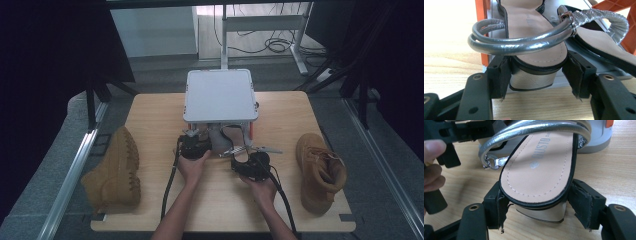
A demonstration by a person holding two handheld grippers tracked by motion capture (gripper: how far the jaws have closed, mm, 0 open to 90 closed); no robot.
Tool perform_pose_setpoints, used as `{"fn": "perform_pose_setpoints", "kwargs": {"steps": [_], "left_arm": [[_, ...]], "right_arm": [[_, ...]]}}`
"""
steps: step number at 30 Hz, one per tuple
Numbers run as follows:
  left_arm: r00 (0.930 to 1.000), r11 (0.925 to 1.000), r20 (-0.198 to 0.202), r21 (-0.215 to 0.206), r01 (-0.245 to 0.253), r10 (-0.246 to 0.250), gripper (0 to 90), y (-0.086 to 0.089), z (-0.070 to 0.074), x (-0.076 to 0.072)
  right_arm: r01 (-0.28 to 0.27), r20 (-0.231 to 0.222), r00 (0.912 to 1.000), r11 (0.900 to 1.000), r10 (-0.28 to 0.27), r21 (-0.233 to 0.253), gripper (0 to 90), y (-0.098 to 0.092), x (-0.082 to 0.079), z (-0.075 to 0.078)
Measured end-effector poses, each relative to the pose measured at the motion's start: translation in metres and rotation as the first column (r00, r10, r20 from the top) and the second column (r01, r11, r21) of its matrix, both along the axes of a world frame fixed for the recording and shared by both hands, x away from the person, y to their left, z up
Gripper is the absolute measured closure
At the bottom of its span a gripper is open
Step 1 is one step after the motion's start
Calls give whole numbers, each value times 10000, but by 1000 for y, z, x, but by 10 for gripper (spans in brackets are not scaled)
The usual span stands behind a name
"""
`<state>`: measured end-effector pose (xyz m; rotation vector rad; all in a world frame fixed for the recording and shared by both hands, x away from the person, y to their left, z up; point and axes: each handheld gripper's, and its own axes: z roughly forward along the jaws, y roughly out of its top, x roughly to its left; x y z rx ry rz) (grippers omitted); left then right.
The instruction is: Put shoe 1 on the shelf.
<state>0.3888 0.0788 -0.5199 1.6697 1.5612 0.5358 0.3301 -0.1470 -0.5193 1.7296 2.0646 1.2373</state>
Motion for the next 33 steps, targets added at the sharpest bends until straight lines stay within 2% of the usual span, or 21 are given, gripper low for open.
{"fn": "perform_pose_setpoints", "kwargs": {"steps": [6,13,18,21,27,33], "left_arm": [[10000,10000,-4,5,2,-2,407,0,0,0],[10000,10000,-41,-6,18,-18,407,0,0,0],[9999,10000,-92,-21,96,-96,407,1,0,1],[9999,10000,-93,-12,85,-85,407,1,0,1],[9999,10000,-116,-25,95,-95,407,1,1,1],[9998,9999,-170,-15,133,-133,407,1,1,1]], "right_arm": [[195,-146,9997,9989,-189,417,350,0,8,1],[341,-103,9994,9988,-338,358,355,3,15,3],[337,-301,9990,9988,-327,361,356,5,19,3],[364,-320,9989,9983,-350,448,356,6,21,3],[510,-347,9981,9982,-499,318,357,9,27,4],[694,-395,9969,9969,-679,359,358,11,38,7]]}}
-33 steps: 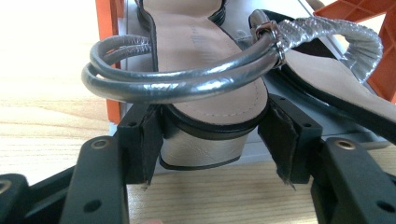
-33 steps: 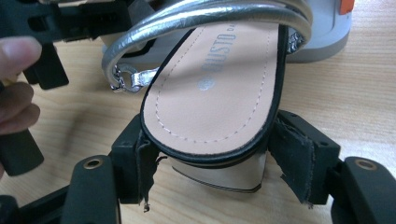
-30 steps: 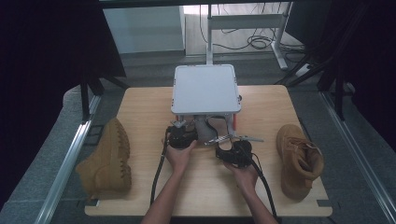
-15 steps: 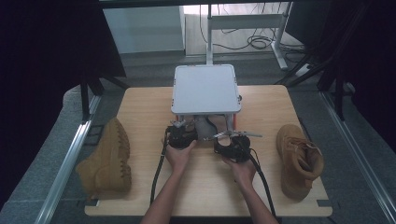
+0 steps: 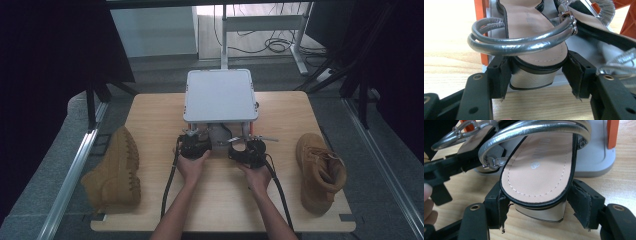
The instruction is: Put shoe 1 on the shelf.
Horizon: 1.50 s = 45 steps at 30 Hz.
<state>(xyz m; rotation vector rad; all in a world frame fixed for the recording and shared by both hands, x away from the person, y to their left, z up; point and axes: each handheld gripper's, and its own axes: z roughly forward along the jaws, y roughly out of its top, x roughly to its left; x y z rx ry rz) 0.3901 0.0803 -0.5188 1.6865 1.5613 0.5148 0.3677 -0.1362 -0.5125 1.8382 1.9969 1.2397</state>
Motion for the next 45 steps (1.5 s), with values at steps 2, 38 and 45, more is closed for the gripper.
{"fn": "perform_pose_setpoints", "kwargs": {"steps": [2,38,45], "left_arm": [[10000,10000,-14,-18,11,-11,408,0,0,0],[9999,10000,-161,-54,62,-62,408,1,1,1],[9998,9999,-148,14,104,-104,408,1,1,1]], "right_arm": [[105,-91,9999,9999,-105,70,359,1,4,1],[623,118,9980,9971,-618,-444,360,18,36,-4],[650,218,9978,9943,-633,-844,359,24,38,-6]]}}
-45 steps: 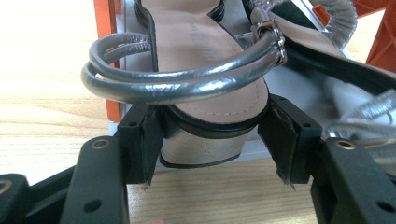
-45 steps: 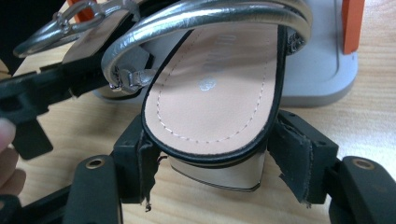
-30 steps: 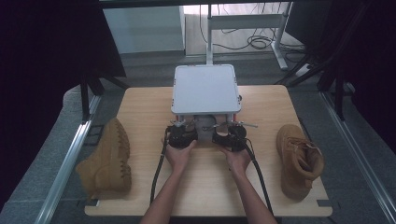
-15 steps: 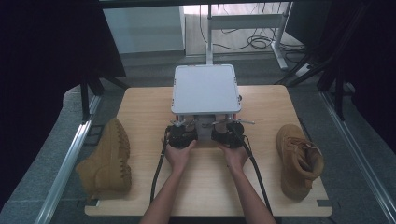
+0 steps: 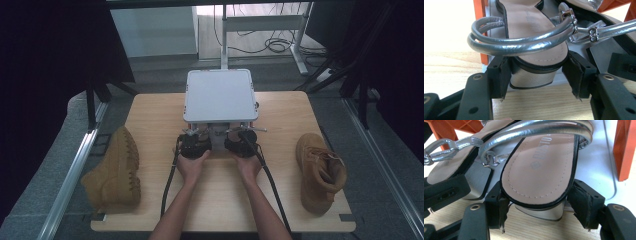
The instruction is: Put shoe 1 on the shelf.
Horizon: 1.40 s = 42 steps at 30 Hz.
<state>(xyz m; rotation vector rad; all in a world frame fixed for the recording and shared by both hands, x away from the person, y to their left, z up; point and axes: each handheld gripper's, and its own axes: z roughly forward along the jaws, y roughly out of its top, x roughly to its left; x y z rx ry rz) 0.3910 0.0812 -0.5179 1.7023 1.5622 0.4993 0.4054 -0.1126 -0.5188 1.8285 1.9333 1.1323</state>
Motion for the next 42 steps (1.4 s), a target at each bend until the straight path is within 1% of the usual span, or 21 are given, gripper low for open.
{"fn": "perform_pose_setpoints", "kwargs": {"steps": [3,6,12,13,14,15,17,19,22,23,26,27,28,30,33,34,35,36,37,38,42], "left_arm": [[10000,10000,-5,-15,4,-4,407,0,0,0],[9999,10000,68,-23,86,-86,401,1,-1,0],[9997,9996,65,-155,229,-228,392,3,-1,1],[9996,9994,6,-192,288,-288,366,4,-1,1],[9993,9991,-11,-194,369,-369,366,4,-1,0],[9992,9991,29,-158,392,-391,341,5,-1,-1],[9987,9986,83,-93,512,-511,310,7,1,-3],[9971,9972,215,-137,735,-732,303,11,3,-8],[9940,9938,98,-210,1089,-1087,286,16,5,-13],[9940,9938,98,-210,1089,-1087,287,16,5,-13],[9924,9919,97,-315,1231,-1228,296,26,7,-21],[9924,9919,97,-315,1231,-1228,310,26,7,-21],[9932,9931,192,-235,1152,-1147,332,31,8,-26],[9959,9962,255,-8,867,-867,405,36,8,-30],[9971,9973,217,-118,728,-726,508,42,7,-31],[9975,9974,126,-189,698,-696,552,47,5,-31],[9975,9974,126,-189,698,-696,589,47,5,-31],[9976,9973,19,-234,691,-690,620,50,2,-30],[9976,9973,19,-234,691,-690,651,50,2,-30],[9975,9971,-113,-328,692,-696,683,52,0,-29],[9963,9962,-312,-383,787,-799,752,52,-4,-26]], "right_arm": [[-133,50,9999,9997,134,-214,351,0,-1,0],[-325,-175,9993,9990,320,-299,319,-3,0,-2],[-476,-171,9987,9987,473,-165,326,-5,-3,-2],[-542,-129,9984,9985,541,-35,323,-7,-4,-1],[-542,-129,9984,9985,541,-35,323,-7,-4,-1],[-614,-106,9981,9981,615,73,321,-9,-6,-1],[-766,-44,9971,9970,766,55,321,-11,-11,1],[-856,-18,9963,9963,856,113,321,-13,-15,2],[-1098,-62,9939,9937,1099,220,328,-18,-21,3],[-1178,-129,9929,9925,1183,328,332,-20,-23,4],[-1347,-118,9908,9905,1351,261,368,-24,-29,7],[-1400,-159,9900,9900,1403,192,391,-26,-30,9],[-1404,-148,9900,9901,1405,82,416,-28,-32,10],[-1395,-151,9901,9902,1394,-84,476,-32,-33,12],[-1270,-339,9914,9918,1265,-122,576,-40,-34,12],[-1204,-323,9923,9926,1199,-132,614,-42,-35,12],[-1204,-323,9923,9926,1199,-132,614,-42,-35,12],[-1160,-317,9928,9932,1156,-99,676,-46,-34,10],[-1160,-317,9928,9932,1156,-99,676,-46,-34,10],[-1063,-301,9939,9943,1060,-93,740,-48,-34,8],[-965,-209,9951,9952,962,-151,809,-50,-31,6]]}}
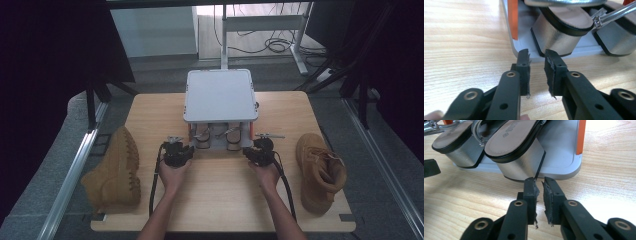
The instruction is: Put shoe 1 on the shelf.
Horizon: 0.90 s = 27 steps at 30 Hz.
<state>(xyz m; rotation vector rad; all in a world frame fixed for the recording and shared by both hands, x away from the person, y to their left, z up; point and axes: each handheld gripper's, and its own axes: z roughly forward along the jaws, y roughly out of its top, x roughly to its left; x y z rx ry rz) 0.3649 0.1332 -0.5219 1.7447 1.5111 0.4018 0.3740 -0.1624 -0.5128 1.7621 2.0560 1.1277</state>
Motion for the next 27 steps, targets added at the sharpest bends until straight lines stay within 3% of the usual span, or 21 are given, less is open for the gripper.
{"fn": "perform_pose_setpoints", "kwargs": {"steps": [17,27], "left_arm": [[9994,9995,-182,19,302,-302,860,-3,2,6],[9985,9987,-241,28,499,-498,870,-14,1,12]], "right_arm": [[77,159,9998,9999,-75,-130,892,-1,3,0],[7,298,9996,9999,-4,-119,893,14,10,-4]]}}
